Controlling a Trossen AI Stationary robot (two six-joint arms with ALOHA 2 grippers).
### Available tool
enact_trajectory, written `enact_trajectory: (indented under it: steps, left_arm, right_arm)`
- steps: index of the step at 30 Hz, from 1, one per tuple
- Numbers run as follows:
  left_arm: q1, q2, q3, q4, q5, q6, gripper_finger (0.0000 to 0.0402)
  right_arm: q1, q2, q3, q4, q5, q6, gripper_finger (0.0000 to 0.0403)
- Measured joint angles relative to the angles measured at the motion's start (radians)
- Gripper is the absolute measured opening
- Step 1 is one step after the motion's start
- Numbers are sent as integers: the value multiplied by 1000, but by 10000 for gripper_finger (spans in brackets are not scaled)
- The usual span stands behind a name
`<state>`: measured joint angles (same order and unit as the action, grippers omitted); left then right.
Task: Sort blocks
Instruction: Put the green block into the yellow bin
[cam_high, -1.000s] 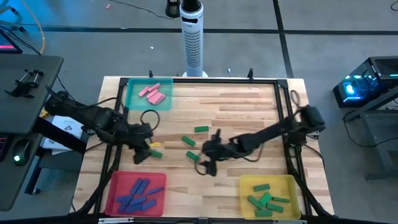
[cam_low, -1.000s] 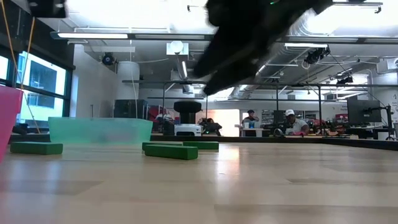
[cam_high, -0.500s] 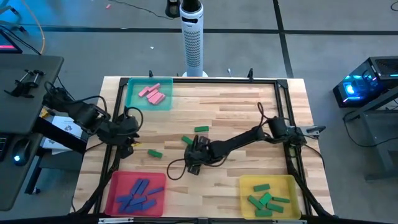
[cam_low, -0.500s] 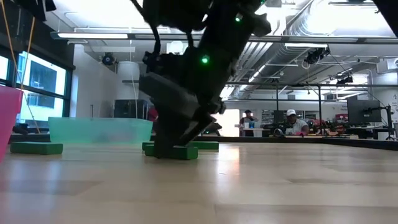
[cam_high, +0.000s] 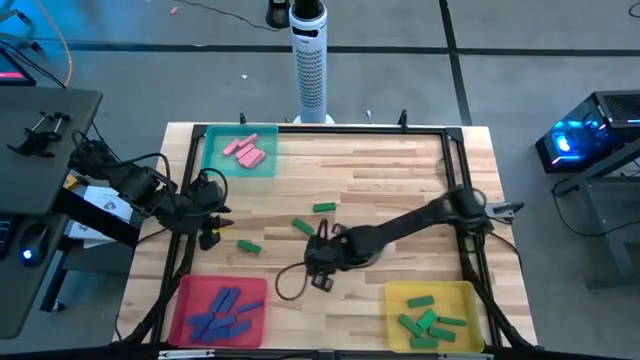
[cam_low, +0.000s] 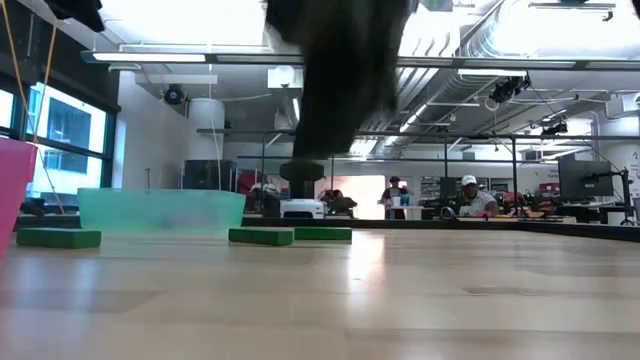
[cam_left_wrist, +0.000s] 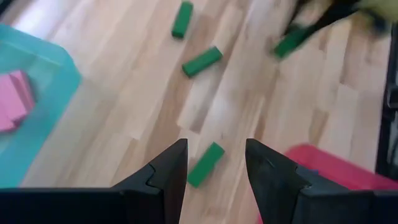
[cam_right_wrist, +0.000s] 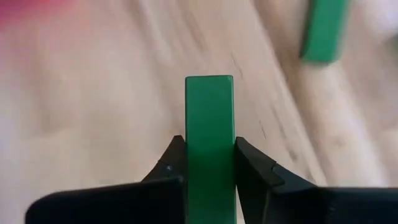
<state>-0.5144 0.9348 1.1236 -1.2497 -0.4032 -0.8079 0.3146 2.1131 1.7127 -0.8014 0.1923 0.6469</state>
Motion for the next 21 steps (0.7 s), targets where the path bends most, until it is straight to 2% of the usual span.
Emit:
enact_trajectory:
  steps: [5,9,12,19,21]
  left_arm:
    - [0,9,0,54,-76,31,147]
    - [4,19,-15,133,-88,116,147]
    - [5,21,-46,206,-99,167,147]
    - [5,23,-107,341,-95,193,147]
    - [5,23,-114,355,-74,192,147]
  right_arm:
    - [96,-142,140,-274,63,6,51]
    - [210,-224,111,-390,39,169,51]
    - [314,-283,6,-397,-74,366,51]
    - [542,-315,-248,-177,-397,809,52]
    - [574,-310,-308,-141,-428,930,52]
